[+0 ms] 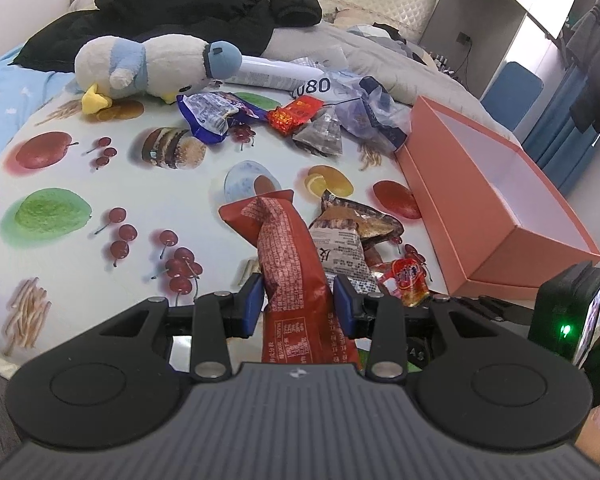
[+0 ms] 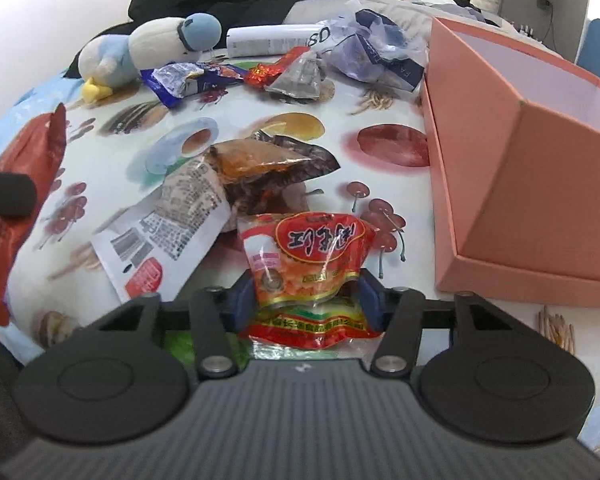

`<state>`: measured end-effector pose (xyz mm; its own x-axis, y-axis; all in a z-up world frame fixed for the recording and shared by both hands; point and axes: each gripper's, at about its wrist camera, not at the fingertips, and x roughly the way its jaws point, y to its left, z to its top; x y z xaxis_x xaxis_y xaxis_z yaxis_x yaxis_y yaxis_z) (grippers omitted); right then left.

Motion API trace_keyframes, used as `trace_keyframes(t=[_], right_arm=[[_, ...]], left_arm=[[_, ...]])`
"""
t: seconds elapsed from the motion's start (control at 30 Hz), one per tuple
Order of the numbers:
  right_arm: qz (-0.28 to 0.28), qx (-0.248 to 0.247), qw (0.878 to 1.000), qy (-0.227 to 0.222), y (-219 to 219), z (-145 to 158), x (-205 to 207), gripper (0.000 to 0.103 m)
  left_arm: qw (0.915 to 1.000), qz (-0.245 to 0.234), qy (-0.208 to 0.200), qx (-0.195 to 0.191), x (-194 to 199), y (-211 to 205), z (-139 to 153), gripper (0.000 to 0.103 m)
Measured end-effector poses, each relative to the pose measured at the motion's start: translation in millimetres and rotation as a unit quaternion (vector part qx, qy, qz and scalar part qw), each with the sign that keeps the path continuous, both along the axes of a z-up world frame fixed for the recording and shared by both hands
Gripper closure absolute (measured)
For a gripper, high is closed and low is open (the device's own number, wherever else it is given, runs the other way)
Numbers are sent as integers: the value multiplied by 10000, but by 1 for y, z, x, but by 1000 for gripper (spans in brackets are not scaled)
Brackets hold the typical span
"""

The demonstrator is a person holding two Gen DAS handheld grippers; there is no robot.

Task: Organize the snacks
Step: 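Grasp the red-and-yellow pack with the right tool while the left holds the sausage pack, then carry the red-and-yellow pack over the pink box while the left tool carries the sausage pack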

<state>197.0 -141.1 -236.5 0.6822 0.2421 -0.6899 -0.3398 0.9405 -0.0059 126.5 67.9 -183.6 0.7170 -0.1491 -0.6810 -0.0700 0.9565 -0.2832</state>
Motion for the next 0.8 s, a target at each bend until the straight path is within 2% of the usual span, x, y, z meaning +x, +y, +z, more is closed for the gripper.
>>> trace_keyframes(t=[0.23, 0.4, 0.43, 0.53, 0.8], right_arm=[[138, -207, 9994, -251, 2, 8, -12, 61], [122, -119, 9995, -272, -9, 17, -21, 66], [115, -91, 9995, -281, -12, 19, -23, 73], [69, -23, 9995, -293, -17, 26, -26, 73], [77, 15, 9997, -239, -24, 33, -29, 89]], left_arm=[[10000, -23, 12, 6, 0, -10, 3, 60], [10000, -42, 10, 10, 2, -15, 8, 60], [10000, -55, 10, 17, 3, -16, 10, 60], [9999, -96, 10, 43, 5, -21, 12, 60], [9999, -130, 70, 31, 8, -31, 18, 60]])
